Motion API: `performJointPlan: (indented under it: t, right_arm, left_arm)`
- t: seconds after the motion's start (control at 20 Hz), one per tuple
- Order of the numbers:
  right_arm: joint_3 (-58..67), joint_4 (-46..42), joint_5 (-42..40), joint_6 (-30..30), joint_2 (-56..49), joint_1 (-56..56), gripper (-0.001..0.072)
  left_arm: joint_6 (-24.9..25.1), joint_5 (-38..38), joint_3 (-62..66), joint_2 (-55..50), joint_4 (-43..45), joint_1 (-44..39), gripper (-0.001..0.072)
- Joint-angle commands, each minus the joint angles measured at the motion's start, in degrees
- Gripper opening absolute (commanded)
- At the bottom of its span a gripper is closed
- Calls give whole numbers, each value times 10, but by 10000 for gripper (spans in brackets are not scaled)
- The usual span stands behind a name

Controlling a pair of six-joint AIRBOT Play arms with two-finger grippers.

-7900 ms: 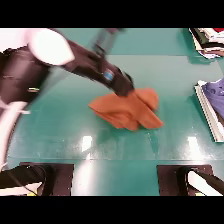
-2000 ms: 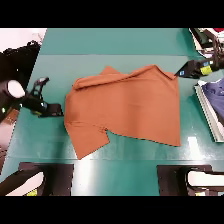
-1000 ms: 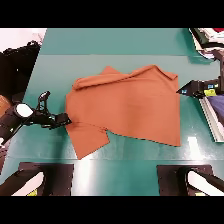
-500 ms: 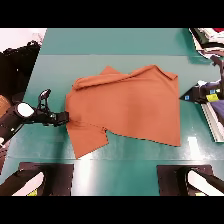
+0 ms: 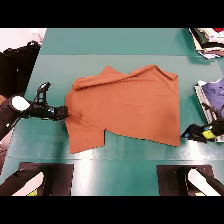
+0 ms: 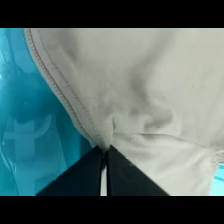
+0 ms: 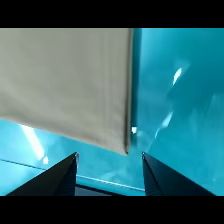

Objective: Fold the shirts.

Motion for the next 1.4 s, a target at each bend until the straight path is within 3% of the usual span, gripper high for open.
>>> performJointPlan:
  t: [0.0, 0.15, 0.2, 0.3, 0.35, 0.4, 0.6, 0.8, 0.95, 1.35]
  right_arm:
    - [-66, -12, -50, 12, 3, 16, 444]
    - [-70, -9, -82, 20, 4, 50, 442]
    - [-70, 0, -88, 20, 4, 59, 380]
    - [-70, 13, -94, 19, 4, 74, 190]
    - [-69, 17, -94, 18, 4, 81, 46]
    - [-67, 17, -94, 17, 10, 88, 14]
    - [34, 19, -95, 18, 78, 99, 13]
    - [251, 19, -143, 20, 134, 99, 12]
    - [422, 18, -175, 20, 134, 99, 12]
    - [786, -14, -124, 20, 90, 99, 12]
  left_arm:
    - [2, 3, 4, 0, -1, 0, 22]
    - [2, 9, 4, 0, -1, 0, 23]
    - [2, 9, 4, 0, -1, 0, 23]
    - [2, -3, 4, 0, -1, 0, 22]
    - [2, -19, 4, 1, -1, 0, 22]
    - [2, -35, 5, 7, 1, 0, 22]
    - [1, -52, 63, 98, 2, 0, 22]
    - [2, -48, 259, 173, 7, 0, 22]
    - [47, -47, 452, 179, 8, 0, 22]
    - [36, -36, 803, 179, 7, 0, 21]
